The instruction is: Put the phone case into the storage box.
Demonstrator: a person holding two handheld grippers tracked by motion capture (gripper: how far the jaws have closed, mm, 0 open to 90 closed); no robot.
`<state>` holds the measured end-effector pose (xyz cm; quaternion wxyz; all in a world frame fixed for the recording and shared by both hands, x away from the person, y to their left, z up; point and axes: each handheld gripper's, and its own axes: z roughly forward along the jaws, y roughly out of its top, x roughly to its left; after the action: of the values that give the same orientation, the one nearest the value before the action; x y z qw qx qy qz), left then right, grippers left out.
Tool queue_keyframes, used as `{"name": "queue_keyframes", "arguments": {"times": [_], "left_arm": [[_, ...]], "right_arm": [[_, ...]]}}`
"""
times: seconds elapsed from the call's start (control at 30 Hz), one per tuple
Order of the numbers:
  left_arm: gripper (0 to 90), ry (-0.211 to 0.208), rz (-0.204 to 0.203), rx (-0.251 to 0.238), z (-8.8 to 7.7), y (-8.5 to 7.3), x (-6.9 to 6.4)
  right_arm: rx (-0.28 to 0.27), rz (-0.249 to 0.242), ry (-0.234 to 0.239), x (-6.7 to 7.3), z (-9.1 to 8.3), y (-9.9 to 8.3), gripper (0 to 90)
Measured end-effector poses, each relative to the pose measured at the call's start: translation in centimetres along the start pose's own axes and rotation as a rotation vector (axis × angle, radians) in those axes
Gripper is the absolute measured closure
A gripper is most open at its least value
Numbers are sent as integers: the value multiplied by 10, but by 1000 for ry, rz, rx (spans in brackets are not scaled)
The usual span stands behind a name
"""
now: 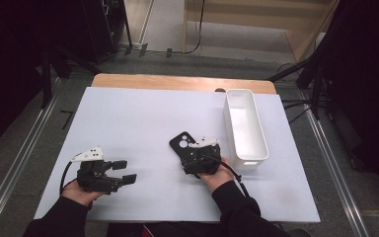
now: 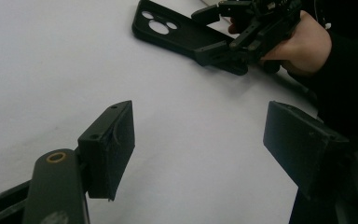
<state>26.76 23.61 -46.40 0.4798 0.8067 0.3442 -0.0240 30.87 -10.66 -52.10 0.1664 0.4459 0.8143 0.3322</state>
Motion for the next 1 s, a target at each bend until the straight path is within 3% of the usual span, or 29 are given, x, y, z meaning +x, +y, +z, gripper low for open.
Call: {"name": "queue_keyframes", "arguments": {"times": [0.57, 1.0], "left_arm": [[245, 14, -9, 0, 1, 0, 2], [245, 6, -9, -1, 1, 1, 2]], "right_arm": [[-12, -10, 17, -2, -1, 0, 119], [-22, 14, 122, -6, -4, 8, 126]]}}
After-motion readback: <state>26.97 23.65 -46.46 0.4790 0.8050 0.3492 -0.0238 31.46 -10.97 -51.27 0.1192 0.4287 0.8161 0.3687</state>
